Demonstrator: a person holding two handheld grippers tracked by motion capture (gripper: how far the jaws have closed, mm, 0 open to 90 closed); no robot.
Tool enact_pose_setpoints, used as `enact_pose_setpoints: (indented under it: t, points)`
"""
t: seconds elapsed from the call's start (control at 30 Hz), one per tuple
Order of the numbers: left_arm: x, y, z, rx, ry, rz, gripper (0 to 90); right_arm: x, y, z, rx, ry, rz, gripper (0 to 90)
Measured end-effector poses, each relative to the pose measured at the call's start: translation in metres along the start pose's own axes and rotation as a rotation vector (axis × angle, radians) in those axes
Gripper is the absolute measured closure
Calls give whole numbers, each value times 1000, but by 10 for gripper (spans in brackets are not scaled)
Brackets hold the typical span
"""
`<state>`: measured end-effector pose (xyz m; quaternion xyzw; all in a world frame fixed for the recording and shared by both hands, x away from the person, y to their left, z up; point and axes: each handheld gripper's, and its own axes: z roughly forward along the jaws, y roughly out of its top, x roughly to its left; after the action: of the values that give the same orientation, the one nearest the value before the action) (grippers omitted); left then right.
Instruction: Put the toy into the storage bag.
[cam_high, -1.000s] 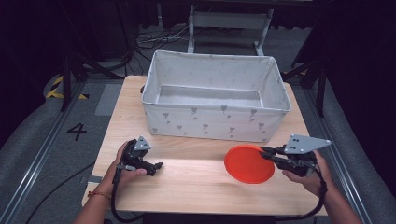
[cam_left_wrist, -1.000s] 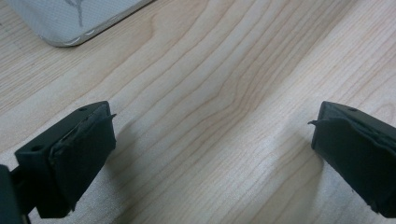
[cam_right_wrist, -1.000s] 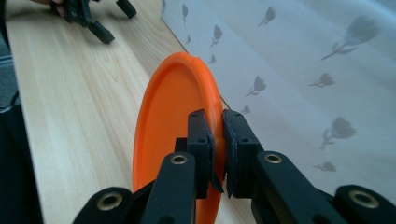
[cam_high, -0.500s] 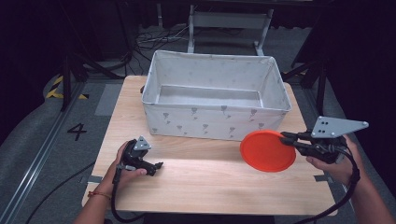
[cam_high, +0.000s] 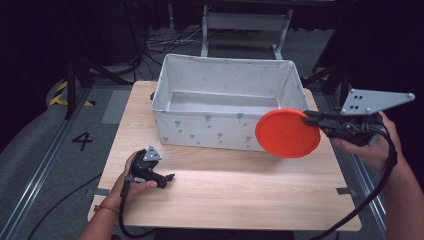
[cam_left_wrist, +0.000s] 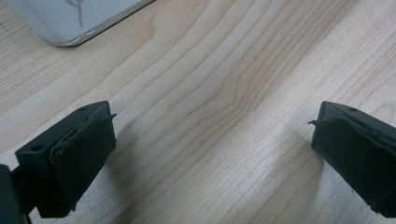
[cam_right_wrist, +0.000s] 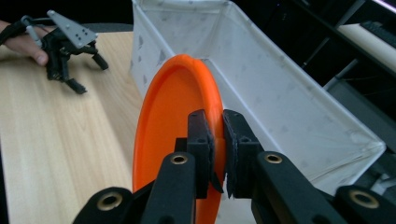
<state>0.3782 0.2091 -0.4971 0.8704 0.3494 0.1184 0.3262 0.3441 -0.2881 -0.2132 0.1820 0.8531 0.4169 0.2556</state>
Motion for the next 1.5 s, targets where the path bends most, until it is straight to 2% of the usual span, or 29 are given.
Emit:
enact_pose_setpoints:
  t: [0.27,0.47,0.6,0.73,0.8,0.97,1.1,1.23,1.43,1.5]
  points:
    - [0,0,0,0,0,-1,1,-26,27,0,-31,-25,10,829]
    - [0,0,0,-1,0,-1,1,-50,42,17,2,-60,14,829]
    - [0,0,0,0,0,0,1,-70,53,30,21,-87,29,828]
    - [0,0,0,0,0,0,2,-86,58,45,50,-109,27,828]
    - [0,0,0,2,0,1,2,-92,57,54,60,-108,39,828]
    - [0,-1,-1,1,-1,-3,4,-103,48,80,99,-94,36,828]
    - [0,0,-1,3,-5,5,1,-107,40,102,129,-102,16,828]
    - [0,0,-1,3,-4,6,2,-110,33,113,139,-72,19,828]
    - [0,-1,0,1,-7,0,2,-112,19,131,218,-45,21,828]
    - [0,-1,-1,1,-8,-1,3,-111,12,136,227,-17,19,828]
